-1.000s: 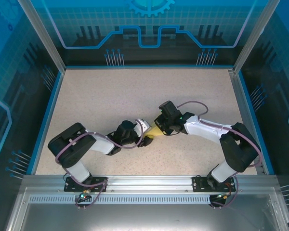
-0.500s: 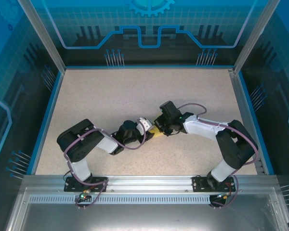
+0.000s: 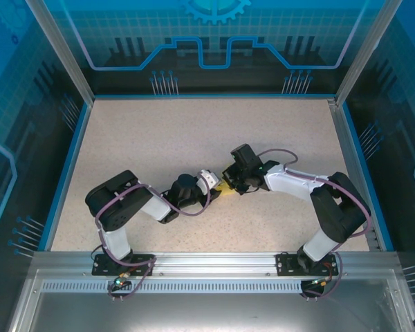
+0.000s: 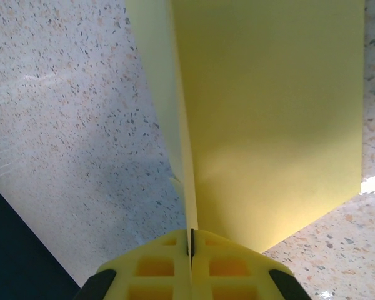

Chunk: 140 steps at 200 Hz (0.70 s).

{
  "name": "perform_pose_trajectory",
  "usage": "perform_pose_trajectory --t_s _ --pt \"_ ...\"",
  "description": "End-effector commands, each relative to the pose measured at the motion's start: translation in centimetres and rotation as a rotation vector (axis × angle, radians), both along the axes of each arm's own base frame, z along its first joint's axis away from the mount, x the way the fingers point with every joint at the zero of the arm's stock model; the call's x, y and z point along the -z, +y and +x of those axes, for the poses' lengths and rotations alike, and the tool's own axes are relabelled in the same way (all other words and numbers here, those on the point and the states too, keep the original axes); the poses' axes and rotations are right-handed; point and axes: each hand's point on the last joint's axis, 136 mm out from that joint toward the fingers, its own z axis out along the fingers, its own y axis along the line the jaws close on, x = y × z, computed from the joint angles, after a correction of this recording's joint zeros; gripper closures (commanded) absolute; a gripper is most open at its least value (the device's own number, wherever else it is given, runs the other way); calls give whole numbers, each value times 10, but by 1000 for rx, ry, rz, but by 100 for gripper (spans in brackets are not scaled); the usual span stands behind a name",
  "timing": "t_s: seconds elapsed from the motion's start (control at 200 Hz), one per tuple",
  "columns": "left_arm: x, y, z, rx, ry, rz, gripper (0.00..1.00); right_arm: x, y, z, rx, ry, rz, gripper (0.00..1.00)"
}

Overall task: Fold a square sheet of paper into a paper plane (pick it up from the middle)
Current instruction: Fourth fold the wing at the center of the table.

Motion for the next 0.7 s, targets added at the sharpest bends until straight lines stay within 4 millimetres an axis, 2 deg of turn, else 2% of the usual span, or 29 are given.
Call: perform_pose_trajectory --t_s 0.0,0.08,0.185,0.28,0.295,0.31,0.37,0.565,0.695 --pt "-2 -3 1 -4 -4 -19 80 0 -4 1 -9 8 15 92" --pt "0 -3 1 -7 4 -20 83 -6 -4 4 -44 -23 19 79" --pt "1 -2 0 -18 29 -35 84 -19 -9 9 -112 -102 1 55" --pt "1 -2 0 -39 71 -67 86 -33 -15 14 -204 -217 -30 41" --pt "1 -2 0 -42 79 -70 86 -38 -14 16 -222 -244 -28 40" --pt "1 -2 0 -44 90 -76 86 -31 -18 11 -241 -240 -41 39" --pt "1 -2 -1 -57 136 -97 86 -31 -22 8 -300 -292 -50 37" --pt "2 -6 -2 -110 301 -160 88 -26 -32 -1 -412 -410 12 36" --pt "0 -7 -2 -151 407 -221 88 -25 -31 -6 -507 -467 15 36"
